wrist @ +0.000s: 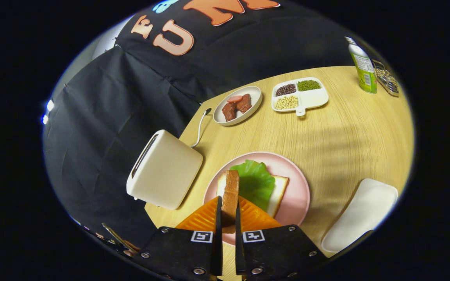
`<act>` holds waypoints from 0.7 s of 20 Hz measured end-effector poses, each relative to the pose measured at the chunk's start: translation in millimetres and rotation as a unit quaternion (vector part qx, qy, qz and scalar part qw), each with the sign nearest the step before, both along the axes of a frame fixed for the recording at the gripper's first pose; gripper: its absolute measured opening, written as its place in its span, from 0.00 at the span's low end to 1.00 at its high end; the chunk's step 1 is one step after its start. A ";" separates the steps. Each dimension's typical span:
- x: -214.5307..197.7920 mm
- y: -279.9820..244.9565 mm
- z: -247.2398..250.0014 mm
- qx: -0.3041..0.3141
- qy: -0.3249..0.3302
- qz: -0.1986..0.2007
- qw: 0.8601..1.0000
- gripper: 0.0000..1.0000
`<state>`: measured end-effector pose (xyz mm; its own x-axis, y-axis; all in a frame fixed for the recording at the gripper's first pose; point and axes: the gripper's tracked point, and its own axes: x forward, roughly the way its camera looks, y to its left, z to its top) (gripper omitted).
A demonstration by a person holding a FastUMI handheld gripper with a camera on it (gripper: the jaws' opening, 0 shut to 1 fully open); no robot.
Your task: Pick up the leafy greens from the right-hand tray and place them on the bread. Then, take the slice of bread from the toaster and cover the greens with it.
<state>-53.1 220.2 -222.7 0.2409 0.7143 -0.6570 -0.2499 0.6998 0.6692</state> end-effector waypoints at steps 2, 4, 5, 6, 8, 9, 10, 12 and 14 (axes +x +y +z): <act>0.6 -2.1 -3.3 -0.003 0.000 -0.002 1.000 0.13; -0.6 -5.7 -10.7 -0.016 -0.003 -0.004 1.000 0.17; 1.0 -10.6 -15.3 -0.030 -0.007 -0.007 1.000 0.19; 2.3 -13.5 -21.3 -0.045 -0.010 -0.008 0.999 0.26; 3.3 -21.4 -27.8 -0.071 -0.020 -0.011 0.997 0.40; 4.9 -22.9 -29.5 -0.077 -0.025 -0.012 0.997 0.45; 5.8 -24.7 -29.8 -0.082 -0.030 -0.013 0.996 0.50; 8.3 -26.8 -26.4 -0.084 -0.044 -0.015 0.995 0.59; 13.7 -26.4 -21.8 -0.087 -0.064 -0.018 0.994 0.64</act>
